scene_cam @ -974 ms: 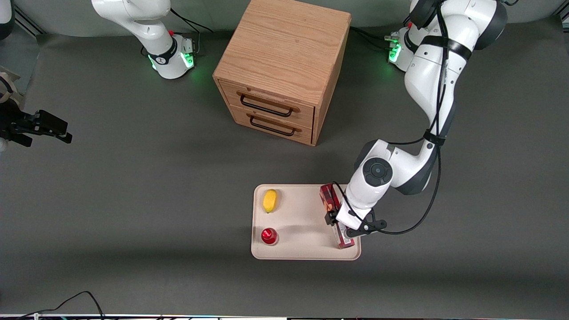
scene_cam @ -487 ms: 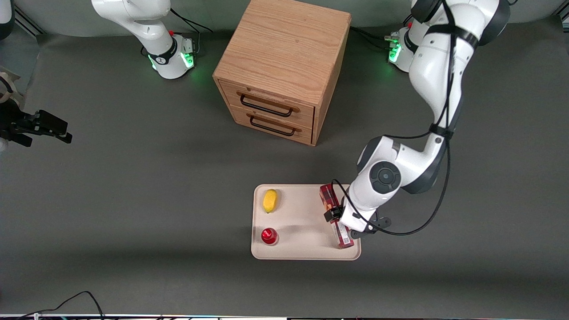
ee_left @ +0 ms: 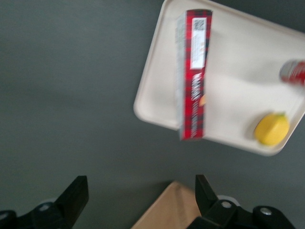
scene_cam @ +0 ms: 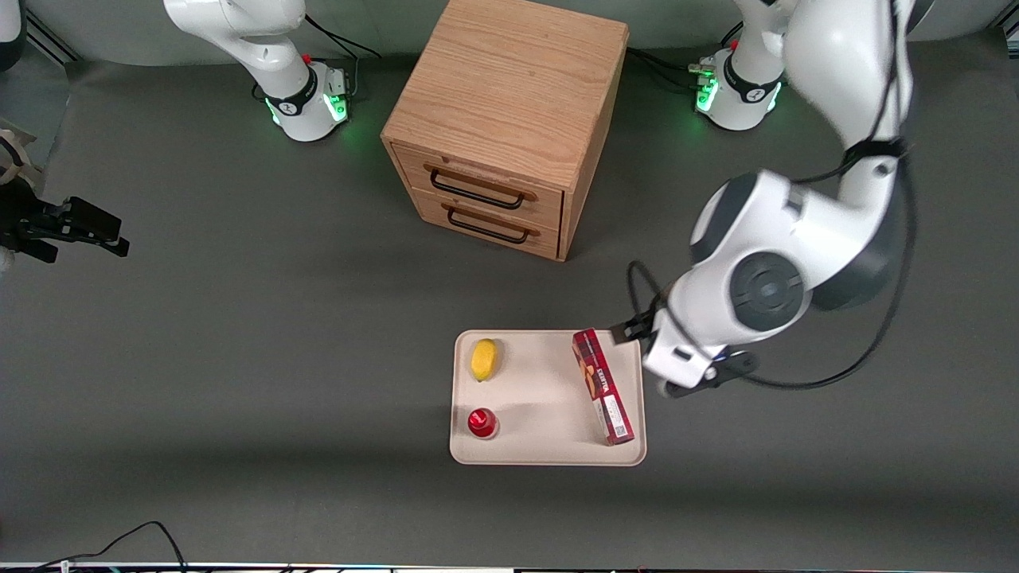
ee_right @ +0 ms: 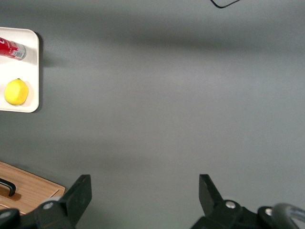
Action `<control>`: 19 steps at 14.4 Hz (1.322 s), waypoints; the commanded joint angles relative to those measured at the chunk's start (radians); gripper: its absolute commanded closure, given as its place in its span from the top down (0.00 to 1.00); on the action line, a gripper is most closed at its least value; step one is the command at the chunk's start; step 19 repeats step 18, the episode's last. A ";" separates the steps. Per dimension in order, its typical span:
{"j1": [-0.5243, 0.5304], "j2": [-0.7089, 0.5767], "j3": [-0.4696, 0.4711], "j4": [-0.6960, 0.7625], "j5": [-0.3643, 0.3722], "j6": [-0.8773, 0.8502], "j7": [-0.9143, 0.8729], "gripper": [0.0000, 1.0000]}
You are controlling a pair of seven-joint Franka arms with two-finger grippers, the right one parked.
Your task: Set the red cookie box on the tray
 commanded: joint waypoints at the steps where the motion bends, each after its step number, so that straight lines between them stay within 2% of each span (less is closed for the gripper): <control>1: 0.025 -0.228 0.105 -0.228 -0.015 -0.024 0.253 1.00; 4: 0.024 -0.505 0.187 -0.580 0.016 0.098 0.390 1.00; 5: 0.024 -0.585 0.220 -0.673 0.066 0.129 0.454 1.00; 7: 0.028 -0.690 0.286 -0.772 0.106 0.145 0.524 1.00; 11: 0.028 -0.692 0.443 -0.704 0.148 0.133 0.813 1.00; 19: 0.028 -0.638 0.456 -0.552 0.148 0.004 0.811 1.00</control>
